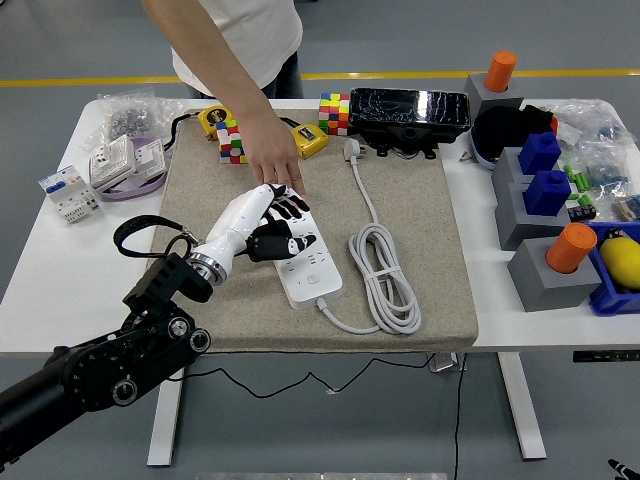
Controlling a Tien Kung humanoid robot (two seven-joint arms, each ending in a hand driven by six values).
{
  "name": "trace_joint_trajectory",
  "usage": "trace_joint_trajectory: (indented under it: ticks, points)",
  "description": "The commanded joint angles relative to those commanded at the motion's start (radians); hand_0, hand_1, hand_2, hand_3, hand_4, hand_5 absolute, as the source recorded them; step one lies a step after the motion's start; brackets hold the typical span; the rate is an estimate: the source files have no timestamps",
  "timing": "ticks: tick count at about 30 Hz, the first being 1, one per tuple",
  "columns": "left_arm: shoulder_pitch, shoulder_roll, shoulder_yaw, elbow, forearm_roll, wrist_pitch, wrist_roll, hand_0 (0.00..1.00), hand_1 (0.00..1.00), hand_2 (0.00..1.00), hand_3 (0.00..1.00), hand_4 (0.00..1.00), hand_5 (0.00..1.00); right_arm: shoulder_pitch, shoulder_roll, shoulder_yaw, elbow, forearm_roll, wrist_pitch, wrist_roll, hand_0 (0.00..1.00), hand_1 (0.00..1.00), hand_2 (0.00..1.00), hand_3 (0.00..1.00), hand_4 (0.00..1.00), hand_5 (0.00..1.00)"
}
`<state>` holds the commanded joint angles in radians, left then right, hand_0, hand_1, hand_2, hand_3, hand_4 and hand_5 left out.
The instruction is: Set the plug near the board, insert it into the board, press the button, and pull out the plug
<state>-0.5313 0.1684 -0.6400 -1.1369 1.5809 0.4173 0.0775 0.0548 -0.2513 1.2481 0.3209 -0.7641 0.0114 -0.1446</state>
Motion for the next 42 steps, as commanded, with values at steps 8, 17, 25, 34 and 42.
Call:
trace_joint_trajectory:
  ticks: [8,17,25,34,42]
  points:
    - [-0.001,0.006,-0.003,-0.007,0.002,0.000,-0.001,0.408,0.543,0.537,0.549,0.841,0.194,0.000,-0.002,-0.001,0.000,0.000,0.000,0.000,0.572,0.630,0.602,0.538,0.880,0.407]
    - [0.024,0.043,-0.046,-0.111,0.004,0.003,-0.007,0.403,0.529,0.535,0.548,0.826,0.178,-0.007,-0.005,-0.004,0.000,-0.003,0.000,0.000,0.573,0.630,0.601,0.538,0.880,0.407]
    - [0.087,0.142,-0.082,-0.316,-0.099,-0.093,-0.004,0.297,0.330,0.441,0.574,0.824,0.173,-0.010,-0.007,0.005,0.000,-0.009,0.000,0.000,0.573,0.630,0.601,0.538,0.880,0.407]
    - [0.127,0.196,-0.096,-0.432,-0.047,-0.371,0.178,0.130,0.061,0.138,0.871,0.824,0.149,-0.017,-0.003,0.019,-0.002,-0.014,0.001,0.000,0.573,0.630,0.601,0.538,0.880,0.407]
    - [0.110,0.190,-0.065,-0.399,-0.017,-0.491,0.282,0.110,0.069,0.130,0.896,0.727,0.003,-0.012,-0.008,0.006,0.000,-0.011,0.001,0.000,0.573,0.630,0.601,0.538,0.880,0.407]
